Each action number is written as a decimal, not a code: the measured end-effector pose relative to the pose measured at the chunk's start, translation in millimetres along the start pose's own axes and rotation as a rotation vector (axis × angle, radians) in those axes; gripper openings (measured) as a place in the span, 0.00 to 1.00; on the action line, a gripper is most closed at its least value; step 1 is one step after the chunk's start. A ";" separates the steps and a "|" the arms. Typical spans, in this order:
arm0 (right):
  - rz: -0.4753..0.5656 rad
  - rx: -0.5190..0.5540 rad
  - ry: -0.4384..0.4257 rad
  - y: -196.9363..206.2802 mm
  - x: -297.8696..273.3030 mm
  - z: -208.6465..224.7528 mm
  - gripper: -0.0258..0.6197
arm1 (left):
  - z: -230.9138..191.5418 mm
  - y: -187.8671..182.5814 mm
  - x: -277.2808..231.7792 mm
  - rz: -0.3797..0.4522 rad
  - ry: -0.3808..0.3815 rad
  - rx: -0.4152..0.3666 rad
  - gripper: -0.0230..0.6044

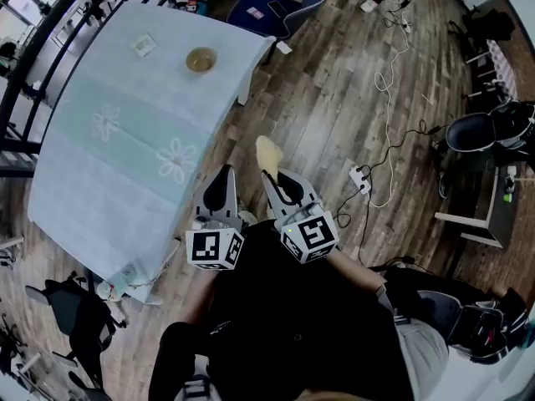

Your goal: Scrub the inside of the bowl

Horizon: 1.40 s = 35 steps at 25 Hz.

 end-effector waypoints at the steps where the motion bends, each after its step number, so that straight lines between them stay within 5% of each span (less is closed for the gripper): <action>1: 0.002 -0.002 0.004 -1.9 -4.6 1.8 0.12 | -2.2 -0.8 -3.6 0.000 -0.001 0.002 0.07; 11: -0.004 0.008 -0.062 -22.0 -68.4 63.9 0.12 | -16.9 -6.5 -83.8 -0.002 -0.037 -0.022 0.07; 27: -0.088 0.045 -0.397 -70.0 -204.6 194.2 0.12 | -34.2 -17.7 -234.0 0.071 -0.351 -0.002 0.07; 35: -0.165 0.059 -0.386 -72.6 -242.5 206.5 0.12 | -58.5 -14.3 -245.4 0.042 -0.415 0.013 0.07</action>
Point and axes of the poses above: the fingertips, and each gripper's own axes: x backward along the fingers, z to its right, y out of its underside, the point moved 9 cm from there along x, backward along the fingers, and after that the axes turned 3 degrees about z, right-handed, at the moved point
